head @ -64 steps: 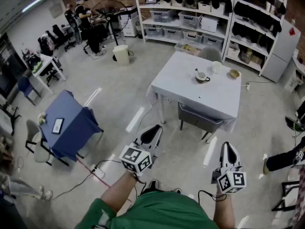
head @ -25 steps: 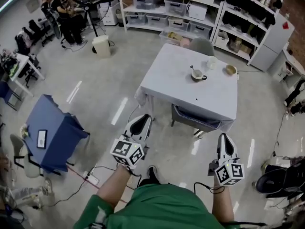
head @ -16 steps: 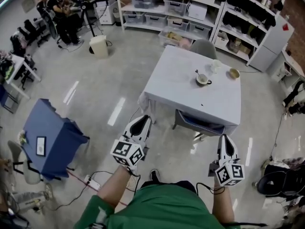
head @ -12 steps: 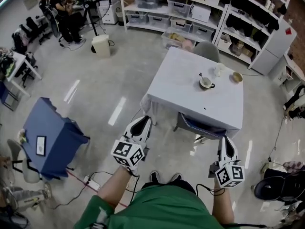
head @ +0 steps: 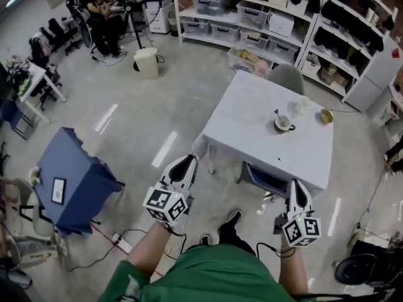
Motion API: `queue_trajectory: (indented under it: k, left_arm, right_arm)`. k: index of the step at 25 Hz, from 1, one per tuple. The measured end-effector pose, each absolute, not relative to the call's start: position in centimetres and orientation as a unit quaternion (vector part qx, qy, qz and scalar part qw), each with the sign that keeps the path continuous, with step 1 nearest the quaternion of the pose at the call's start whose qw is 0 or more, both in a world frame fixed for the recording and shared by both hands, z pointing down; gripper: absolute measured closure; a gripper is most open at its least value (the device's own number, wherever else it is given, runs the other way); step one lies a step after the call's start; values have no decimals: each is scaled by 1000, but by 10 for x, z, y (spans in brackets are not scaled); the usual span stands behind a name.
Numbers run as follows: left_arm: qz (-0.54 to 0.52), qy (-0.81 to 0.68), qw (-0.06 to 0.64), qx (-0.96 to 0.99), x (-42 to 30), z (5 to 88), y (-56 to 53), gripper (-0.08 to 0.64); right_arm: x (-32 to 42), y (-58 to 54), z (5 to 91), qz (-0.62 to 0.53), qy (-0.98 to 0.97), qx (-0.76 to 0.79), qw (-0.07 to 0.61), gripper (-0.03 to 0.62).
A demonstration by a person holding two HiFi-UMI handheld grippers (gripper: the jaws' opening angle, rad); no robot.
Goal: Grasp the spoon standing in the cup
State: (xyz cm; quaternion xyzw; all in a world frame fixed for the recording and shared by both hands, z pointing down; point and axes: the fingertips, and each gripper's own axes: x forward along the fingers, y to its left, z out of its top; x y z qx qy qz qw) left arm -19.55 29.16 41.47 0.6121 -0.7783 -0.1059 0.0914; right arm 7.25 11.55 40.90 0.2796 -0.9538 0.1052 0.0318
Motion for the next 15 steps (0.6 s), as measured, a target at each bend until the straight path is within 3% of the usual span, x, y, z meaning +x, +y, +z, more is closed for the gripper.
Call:
queue_trajectory:
  k: [15]
  left_arm:
    - [-80,-800,79,589,-232,396,111,509]
  right_arm:
    - [20,-83,413,138,-959,248,13,571]
